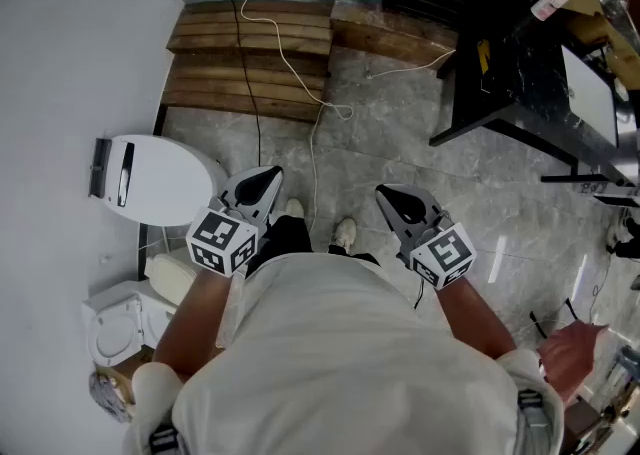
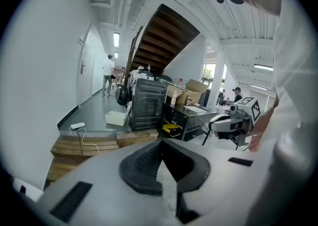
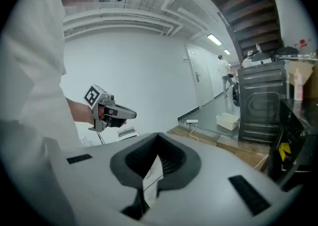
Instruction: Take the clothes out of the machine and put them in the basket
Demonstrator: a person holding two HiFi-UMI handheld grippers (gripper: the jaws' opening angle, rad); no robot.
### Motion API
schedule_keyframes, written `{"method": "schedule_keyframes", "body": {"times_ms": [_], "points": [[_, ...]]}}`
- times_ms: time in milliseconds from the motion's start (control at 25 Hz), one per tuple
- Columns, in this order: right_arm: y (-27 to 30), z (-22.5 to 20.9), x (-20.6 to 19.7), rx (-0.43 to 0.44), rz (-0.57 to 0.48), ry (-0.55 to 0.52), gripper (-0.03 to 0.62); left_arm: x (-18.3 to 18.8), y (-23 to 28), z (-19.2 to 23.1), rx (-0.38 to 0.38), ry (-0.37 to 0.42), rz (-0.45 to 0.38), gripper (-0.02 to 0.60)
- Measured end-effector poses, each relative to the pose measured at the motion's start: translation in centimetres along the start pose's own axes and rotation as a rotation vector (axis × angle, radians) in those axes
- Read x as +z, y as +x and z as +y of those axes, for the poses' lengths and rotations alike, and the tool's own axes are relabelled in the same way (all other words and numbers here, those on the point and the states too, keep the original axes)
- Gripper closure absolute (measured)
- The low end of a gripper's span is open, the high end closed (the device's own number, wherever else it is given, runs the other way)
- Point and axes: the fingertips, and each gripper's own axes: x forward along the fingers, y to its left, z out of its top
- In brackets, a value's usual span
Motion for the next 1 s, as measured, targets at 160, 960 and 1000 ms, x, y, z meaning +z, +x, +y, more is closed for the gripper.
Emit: {"method": "schedule_keyframes", "body": {"times_ms": [160, 960, 1000], "points": [[-0.3, 3.3, 0.1, 0.015, 0.005, -0.015, 0.591, -0.2, -2.2, -0.4, 0.012, 0.035, -0.024, 0.552], [15.5, 19.2, 1.8, -0.049, 0.056, -0.023, 0.589, -1.0, -12.1, 13.4, -0.143, 0.044, -0.103, 0.405], [16.3, 19.6, 1.8, -0.053, 0.064, -0.017, 0.589, -1.2, -12.2, 14.2, -0.149, 0.043, -0.099, 0.405]]}}
